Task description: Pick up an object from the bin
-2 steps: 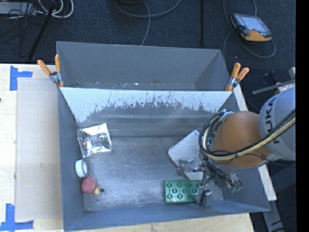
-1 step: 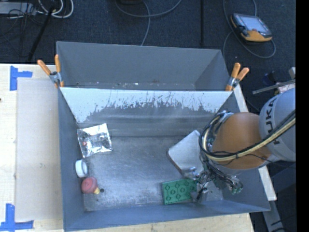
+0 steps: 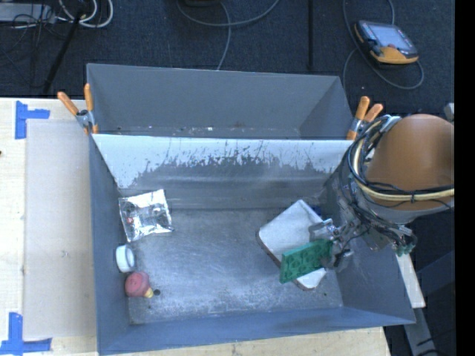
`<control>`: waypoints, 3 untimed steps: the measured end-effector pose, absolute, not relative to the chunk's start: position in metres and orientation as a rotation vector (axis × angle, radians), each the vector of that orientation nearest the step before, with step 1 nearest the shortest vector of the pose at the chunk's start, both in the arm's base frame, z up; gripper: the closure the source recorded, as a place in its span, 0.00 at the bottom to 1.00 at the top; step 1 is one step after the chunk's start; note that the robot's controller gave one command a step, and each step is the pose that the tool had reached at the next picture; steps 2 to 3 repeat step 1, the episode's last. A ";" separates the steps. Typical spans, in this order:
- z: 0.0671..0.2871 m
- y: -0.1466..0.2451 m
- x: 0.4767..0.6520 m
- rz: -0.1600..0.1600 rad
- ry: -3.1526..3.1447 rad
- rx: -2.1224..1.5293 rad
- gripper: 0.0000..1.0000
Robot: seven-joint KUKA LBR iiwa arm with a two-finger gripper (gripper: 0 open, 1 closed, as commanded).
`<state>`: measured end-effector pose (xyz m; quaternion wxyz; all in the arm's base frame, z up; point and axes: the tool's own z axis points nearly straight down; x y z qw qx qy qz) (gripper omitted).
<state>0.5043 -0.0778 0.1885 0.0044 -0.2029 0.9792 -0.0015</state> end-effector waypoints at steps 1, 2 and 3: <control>0.317 -0.079 0.510 -0.005 3.069 -0.625 1.00; 0.317 -0.079 0.510 -0.005 3.069 -0.625 1.00; 0.317 -0.079 0.510 -0.005 3.069 -0.625 1.00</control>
Offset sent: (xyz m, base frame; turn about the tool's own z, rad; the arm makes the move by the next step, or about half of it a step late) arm 0.0034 -0.0014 0.1243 0.0043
